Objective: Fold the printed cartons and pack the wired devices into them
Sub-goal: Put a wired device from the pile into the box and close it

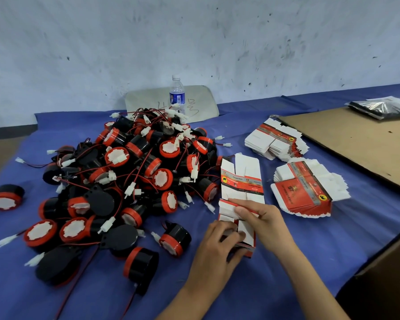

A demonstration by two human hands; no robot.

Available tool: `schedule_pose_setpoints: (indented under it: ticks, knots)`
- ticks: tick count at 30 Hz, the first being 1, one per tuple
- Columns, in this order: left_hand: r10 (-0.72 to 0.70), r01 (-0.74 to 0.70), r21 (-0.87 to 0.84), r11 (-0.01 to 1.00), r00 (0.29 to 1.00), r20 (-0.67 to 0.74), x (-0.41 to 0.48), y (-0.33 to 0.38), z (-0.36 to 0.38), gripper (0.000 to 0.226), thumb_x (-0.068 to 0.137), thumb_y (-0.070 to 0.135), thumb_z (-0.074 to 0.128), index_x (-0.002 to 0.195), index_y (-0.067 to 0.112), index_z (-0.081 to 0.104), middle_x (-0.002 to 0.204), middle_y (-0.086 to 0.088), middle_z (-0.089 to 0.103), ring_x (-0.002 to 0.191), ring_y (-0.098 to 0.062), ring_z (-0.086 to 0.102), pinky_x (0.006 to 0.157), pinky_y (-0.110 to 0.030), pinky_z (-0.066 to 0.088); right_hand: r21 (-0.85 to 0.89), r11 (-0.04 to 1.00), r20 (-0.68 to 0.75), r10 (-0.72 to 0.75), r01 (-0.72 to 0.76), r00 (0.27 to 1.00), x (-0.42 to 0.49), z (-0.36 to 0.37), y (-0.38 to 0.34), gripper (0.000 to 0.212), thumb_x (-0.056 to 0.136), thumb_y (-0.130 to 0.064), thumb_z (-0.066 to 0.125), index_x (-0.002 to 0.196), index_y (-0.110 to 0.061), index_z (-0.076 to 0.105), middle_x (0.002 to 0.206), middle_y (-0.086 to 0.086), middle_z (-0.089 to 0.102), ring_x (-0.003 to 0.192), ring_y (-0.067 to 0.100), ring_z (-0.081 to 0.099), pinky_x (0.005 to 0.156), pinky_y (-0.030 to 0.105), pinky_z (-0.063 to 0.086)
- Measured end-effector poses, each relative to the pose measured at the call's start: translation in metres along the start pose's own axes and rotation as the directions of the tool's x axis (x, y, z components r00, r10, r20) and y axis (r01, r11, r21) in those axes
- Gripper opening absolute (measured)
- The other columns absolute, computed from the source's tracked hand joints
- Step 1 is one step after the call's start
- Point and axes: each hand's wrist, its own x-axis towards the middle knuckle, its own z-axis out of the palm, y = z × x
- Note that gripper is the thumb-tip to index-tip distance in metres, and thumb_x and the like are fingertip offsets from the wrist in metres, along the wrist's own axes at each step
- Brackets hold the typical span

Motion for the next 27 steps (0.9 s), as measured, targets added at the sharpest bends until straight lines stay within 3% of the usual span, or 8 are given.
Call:
schedule_pose_setpoints:
  ticks: [3, 6, 8, 10, 12, 15, 19, 27]
  knots:
    - [0.000, 0.000, 0.007, 1.000, 1.000, -0.010, 0.000, 0.001, -0.002, 0.017, 0.088, 0.024, 0.069, 0.104, 0.017, 0.069, 0.114, 0.005, 0.060, 0.108, -0.008, 0.048, 0.087, -0.018, 0.045, -0.038, 0.998, -0.061, -0.052, 0.050, 0.997, -0.006, 0.006, 0.008, 0.036, 0.089, -0.009, 0.065, 0.095, -0.045, 0.068, 0.094, -0.026, 0.072, 0.097, -0.005, 0.064, 0.082, 0.012, 0.048]
    - [-0.043, 0.040, -0.044, 0.998, 0.998, -0.050, -0.001, 0.003, -0.003, 0.016, 0.085, 0.010, 0.071, 0.100, 0.015, 0.068, 0.114, 0.007, 0.057, 0.102, -0.006, 0.053, 0.084, -0.015, 0.047, -0.044, 0.997, -0.068, -0.066, 0.063, 0.995, -0.019, 0.015, 0.017, 0.039, 0.089, -0.014, 0.066, 0.098, -0.052, 0.069, 0.098, -0.021, 0.073, 0.096, 0.001, 0.067, 0.083, 0.024, 0.054]
    - [-0.142, 0.128, -0.139, 0.982, 0.985, -0.097, -0.002, 0.004, -0.004, 0.016, 0.081, 0.002, 0.072, 0.088, 0.014, 0.063, 0.106, 0.015, 0.048, 0.090, -0.001, 0.054, 0.075, -0.012, 0.046, -0.073, 0.994, -0.067, -0.081, 0.076, 0.994, -0.025, 0.018, 0.022, 0.039, 0.088, -0.016, 0.066, 0.101, -0.053, 0.068, 0.106, -0.022, 0.070, 0.106, 0.001, 0.064, 0.092, 0.027, 0.050]
    - [-0.250, 0.209, -0.218, 0.953, 0.952, -0.179, -0.002, 0.002, -0.005, 0.025, 0.076, -0.002, 0.072, 0.079, 0.014, 0.054, 0.098, 0.017, 0.040, 0.082, 0.001, 0.051, 0.071, -0.008, 0.043, -0.201, 0.972, -0.040, -0.136, 0.125, 0.990, -0.028, 0.020, 0.026, 0.033, 0.088, -0.017, 0.066, 0.110, -0.042, 0.067, 0.115, -0.023, 0.066, 0.119, -0.003, 0.054, 0.106, 0.026, 0.039]
    - [-0.326, 0.260, -0.283, 0.923, 0.920, -0.218, -0.002, -0.002, -0.007, 0.030, 0.076, 0.000, 0.072, 0.084, 0.019, 0.050, 0.097, 0.014, 0.039, 0.085, -0.002, 0.051, 0.073, -0.013, 0.045, -0.268, 0.951, -0.010, -0.165, 0.157, 0.986, -0.030, 0.021, 0.028, 0.029, 0.087, -0.026, 0.063, 0.114, -0.035, 0.066, 0.121, -0.022, 0.063, 0.125, -0.004, 0.049, 0.111, 0.019, 0.029]
    - [-0.385, 0.299, -0.386, 0.873, 0.907, -0.168, -0.001, -0.004, -0.010, 0.035, 0.079, -0.002, 0.064, 0.096, 0.024, 0.049, 0.102, 0.013, 0.041, 0.094, -0.009, 0.052, 0.081, -0.019, 0.048, -0.227, 0.959, -0.008, -0.175, 0.169, 0.984, -0.033, 0.021, 0.030, 0.030, 0.084, -0.032, 0.061, 0.113, -0.040, 0.065, 0.119, -0.027, 0.062, 0.126, -0.007, 0.045, 0.104, 0.010, 0.032]
    - [-0.461, 0.371, -0.453, 0.811, 0.881, -0.104, 0.000, -0.005, -0.010, 0.037, 0.084, -0.012, 0.054, 0.101, 0.021, 0.052, 0.104, 0.004, 0.053, 0.100, -0.009, 0.056, 0.088, -0.026, 0.049, -0.218, 0.960, -0.005, -0.179, 0.174, 0.984, -0.034, 0.022, 0.031, 0.032, 0.083, -0.033, 0.061, 0.113, -0.044, 0.062, 0.118, -0.033, 0.060, 0.127, -0.006, 0.044, 0.102, 0.010, 0.035]
    - [-0.492, 0.376, -0.510, 0.773, 0.864, -0.108, 0.000, -0.006, -0.012, 0.025, 0.092, 0.000, 0.056, 0.098, 0.024, 0.058, 0.098, 0.006, 0.061, 0.096, -0.011, 0.061, 0.081, -0.021, 0.050, -0.337, 0.909, 0.020, -0.254, 0.246, 0.967, -0.034, 0.021, 0.030, 0.034, 0.086, -0.029, 0.059, 0.121, -0.029, 0.061, 0.123, -0.024, 0.058, 0.127, 0.007, 0.047, 0.104, 0.010, 0.033]
